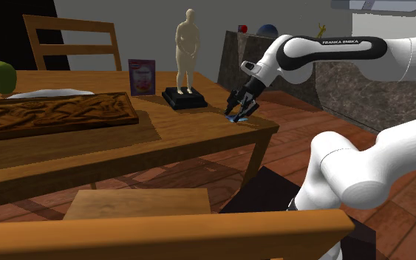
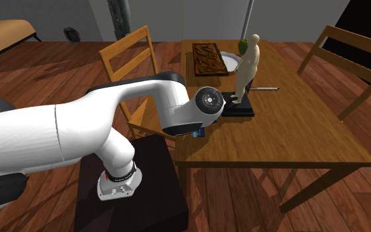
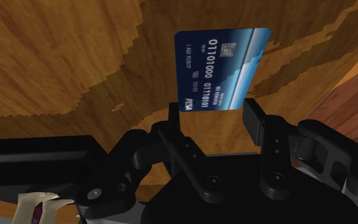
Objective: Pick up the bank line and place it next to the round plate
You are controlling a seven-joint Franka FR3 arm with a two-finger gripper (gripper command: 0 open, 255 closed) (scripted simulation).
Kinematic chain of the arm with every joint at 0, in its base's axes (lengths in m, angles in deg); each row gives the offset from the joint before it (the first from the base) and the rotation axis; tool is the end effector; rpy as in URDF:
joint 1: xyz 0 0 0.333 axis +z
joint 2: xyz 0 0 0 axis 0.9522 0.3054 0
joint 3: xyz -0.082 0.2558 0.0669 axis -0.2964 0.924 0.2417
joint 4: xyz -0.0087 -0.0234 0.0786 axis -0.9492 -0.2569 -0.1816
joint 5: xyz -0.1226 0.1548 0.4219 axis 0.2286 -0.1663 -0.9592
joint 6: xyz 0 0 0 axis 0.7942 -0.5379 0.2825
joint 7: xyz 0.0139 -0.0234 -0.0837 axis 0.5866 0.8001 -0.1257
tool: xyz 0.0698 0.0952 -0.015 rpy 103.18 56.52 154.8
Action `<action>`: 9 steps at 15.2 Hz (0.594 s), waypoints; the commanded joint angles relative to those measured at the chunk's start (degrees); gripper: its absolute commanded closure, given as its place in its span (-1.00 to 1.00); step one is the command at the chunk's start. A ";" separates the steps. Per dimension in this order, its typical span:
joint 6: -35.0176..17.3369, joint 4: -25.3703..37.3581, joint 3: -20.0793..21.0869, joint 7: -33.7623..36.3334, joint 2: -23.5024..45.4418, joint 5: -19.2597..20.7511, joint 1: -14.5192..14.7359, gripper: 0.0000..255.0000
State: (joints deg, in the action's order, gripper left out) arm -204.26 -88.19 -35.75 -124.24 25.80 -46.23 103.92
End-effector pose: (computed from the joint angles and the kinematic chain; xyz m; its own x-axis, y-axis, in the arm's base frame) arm 0.4483 -0.0591 0.3905 0.2768 0.7870 0.5514 0.9425 -0.3343 0.0039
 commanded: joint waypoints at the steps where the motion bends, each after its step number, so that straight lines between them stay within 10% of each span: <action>1: 0.00 -0.02 0.00 0.00 0.01 0.00 0.00 1.00; 9: 4.88 4.10 2.77 2.27 -1.05 -0.92 0.06 1.00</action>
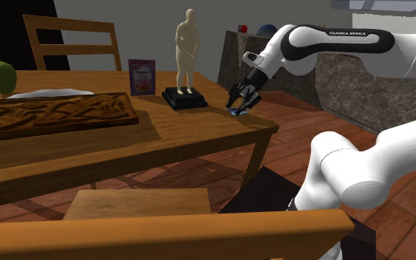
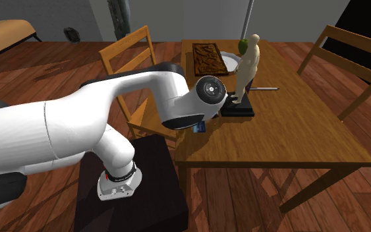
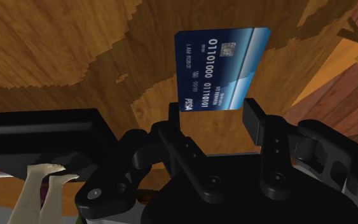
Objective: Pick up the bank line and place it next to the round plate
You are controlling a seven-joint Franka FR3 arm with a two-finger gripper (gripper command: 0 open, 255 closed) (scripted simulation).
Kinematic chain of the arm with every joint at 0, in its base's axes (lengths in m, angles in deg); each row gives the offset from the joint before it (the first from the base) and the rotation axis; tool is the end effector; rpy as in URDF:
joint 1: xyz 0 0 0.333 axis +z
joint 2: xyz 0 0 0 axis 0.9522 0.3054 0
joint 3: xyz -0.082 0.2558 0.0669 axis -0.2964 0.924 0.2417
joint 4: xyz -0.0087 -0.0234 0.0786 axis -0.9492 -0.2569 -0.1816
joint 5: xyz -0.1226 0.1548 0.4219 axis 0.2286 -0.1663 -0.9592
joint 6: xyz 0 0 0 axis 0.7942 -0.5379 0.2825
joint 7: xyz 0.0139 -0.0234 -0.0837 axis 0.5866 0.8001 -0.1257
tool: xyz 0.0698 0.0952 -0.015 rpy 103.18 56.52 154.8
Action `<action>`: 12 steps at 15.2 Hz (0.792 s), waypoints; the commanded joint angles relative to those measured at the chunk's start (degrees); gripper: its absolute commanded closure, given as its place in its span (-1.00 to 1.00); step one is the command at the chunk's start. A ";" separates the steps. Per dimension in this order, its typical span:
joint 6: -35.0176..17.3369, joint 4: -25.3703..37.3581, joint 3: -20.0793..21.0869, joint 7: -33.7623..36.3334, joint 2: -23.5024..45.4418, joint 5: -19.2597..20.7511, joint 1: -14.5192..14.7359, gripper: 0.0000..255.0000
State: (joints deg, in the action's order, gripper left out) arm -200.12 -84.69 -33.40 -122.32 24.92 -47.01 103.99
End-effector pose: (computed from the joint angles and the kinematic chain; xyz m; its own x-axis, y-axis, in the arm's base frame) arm 0.4506 -0.0598 0.4278 0.2768 0.7871 0.5513 0.9425 -0.3341 0.0038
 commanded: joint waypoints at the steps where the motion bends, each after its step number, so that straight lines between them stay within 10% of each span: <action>1: 1.42 1.22 0.78 0.65 -0.26 -0.27 0.04 1.00; 12: 6.41 7.26 4.68 4.38 0.08 -2.31 1.55 1.00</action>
State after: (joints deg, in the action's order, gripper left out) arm -193.55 -77.68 -29.17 -118.44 24.70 -48.99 105.16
